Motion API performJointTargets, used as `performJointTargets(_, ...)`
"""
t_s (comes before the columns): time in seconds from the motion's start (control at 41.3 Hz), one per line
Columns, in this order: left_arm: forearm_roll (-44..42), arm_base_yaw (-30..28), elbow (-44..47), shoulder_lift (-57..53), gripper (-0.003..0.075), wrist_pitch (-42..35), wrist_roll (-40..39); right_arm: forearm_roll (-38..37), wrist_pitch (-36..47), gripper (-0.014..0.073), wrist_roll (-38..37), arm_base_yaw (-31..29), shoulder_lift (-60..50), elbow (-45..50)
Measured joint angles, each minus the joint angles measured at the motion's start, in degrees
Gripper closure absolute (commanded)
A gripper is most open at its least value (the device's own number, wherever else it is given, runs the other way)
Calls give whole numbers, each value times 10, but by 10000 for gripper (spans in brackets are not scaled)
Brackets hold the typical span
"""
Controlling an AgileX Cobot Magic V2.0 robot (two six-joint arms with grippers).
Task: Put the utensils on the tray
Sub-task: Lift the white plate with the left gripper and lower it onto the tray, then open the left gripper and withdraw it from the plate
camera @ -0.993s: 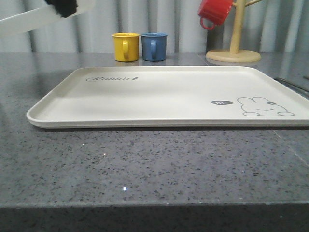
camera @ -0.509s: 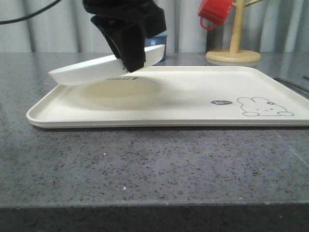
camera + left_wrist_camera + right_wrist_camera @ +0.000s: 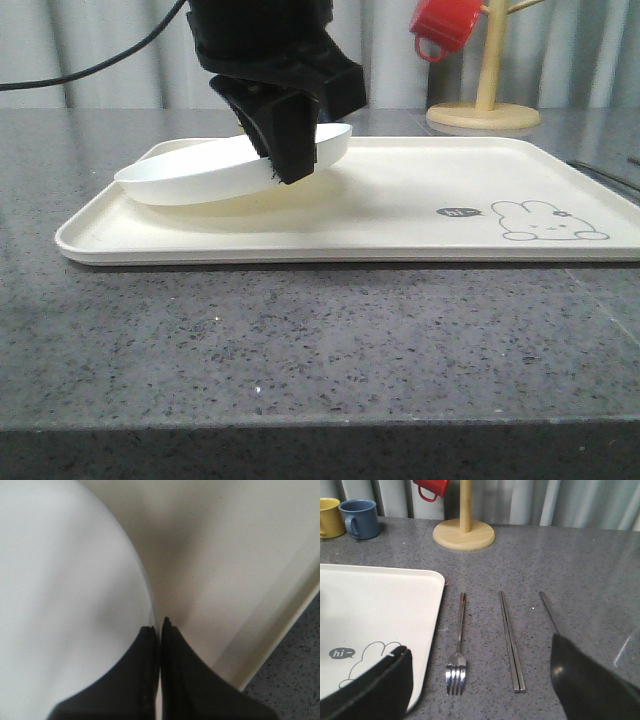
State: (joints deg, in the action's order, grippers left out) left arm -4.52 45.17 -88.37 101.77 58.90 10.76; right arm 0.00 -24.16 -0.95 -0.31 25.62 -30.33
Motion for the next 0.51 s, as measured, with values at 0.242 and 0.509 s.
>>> performJointTargets(0.242,5,0,0,0,574,0,0,0,0,4,0,0,0,0)
performJointTargets(0.509,8,0,-2,10,472,1,0,0,0,4,0,0,0,0)
